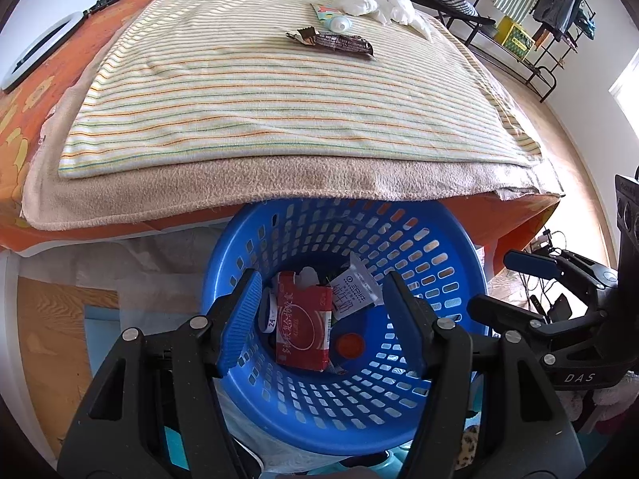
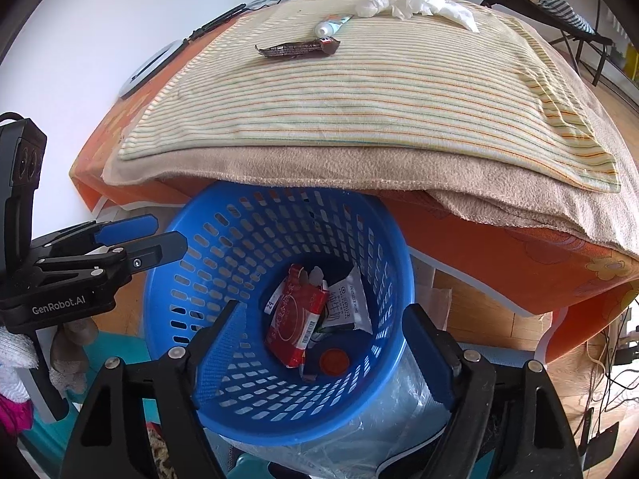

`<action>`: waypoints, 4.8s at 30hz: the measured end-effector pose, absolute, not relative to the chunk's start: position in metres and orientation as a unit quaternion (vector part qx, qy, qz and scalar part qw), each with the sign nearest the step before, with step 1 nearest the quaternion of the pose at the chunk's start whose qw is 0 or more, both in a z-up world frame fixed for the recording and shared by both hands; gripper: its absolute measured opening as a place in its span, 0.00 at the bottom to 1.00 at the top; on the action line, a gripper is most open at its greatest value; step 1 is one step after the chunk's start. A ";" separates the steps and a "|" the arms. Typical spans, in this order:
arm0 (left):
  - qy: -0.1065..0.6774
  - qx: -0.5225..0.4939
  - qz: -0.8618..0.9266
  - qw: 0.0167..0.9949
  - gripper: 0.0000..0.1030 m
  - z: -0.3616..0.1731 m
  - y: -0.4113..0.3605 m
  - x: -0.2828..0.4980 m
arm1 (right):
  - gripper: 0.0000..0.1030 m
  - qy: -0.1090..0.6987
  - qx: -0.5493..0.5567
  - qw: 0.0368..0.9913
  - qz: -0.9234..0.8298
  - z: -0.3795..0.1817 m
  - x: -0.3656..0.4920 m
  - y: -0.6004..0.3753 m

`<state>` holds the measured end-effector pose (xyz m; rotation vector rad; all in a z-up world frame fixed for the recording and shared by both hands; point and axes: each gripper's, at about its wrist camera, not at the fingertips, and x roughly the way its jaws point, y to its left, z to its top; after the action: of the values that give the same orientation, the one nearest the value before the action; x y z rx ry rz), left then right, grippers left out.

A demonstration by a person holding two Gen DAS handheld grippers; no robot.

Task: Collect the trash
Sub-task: 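Move the left gripper to the Snickers bar while the right gripper approaches the white tissues, then grasp the Snickers bar with the left gripper while the right gripper grasps the white tissues, then lift the Snickers bar and tissues and carry both over the blue basket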

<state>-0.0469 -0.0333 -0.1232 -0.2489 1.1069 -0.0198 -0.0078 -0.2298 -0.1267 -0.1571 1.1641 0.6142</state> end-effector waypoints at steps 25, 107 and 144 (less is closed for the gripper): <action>0.497 -0.096 -0.032 0.862 0.64 -0.068 -0.021 0.012 | 0.84 0.513 -0.055 0.803 0.297 -0.094 0.009 -0.223; 0.538 -0.015 -0.124 0.833 0.14 -0.104 -0.014 0.175 | 0.84 0.462 0.112 0.862 0.175 -0.057 0.348 -0.193; 0.487 -0.030 -0.109 0.866 0.12 -0.050 -0.010 0.142 | 0.40 0.381 0.058 0.898 0.212 0.010 0.276 -0.220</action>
<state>0.1423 -0.0098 -0.0503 -0.0628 1.0195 -0.2293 0.2757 -0.2202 0.0102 0.1196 0.7889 0.4397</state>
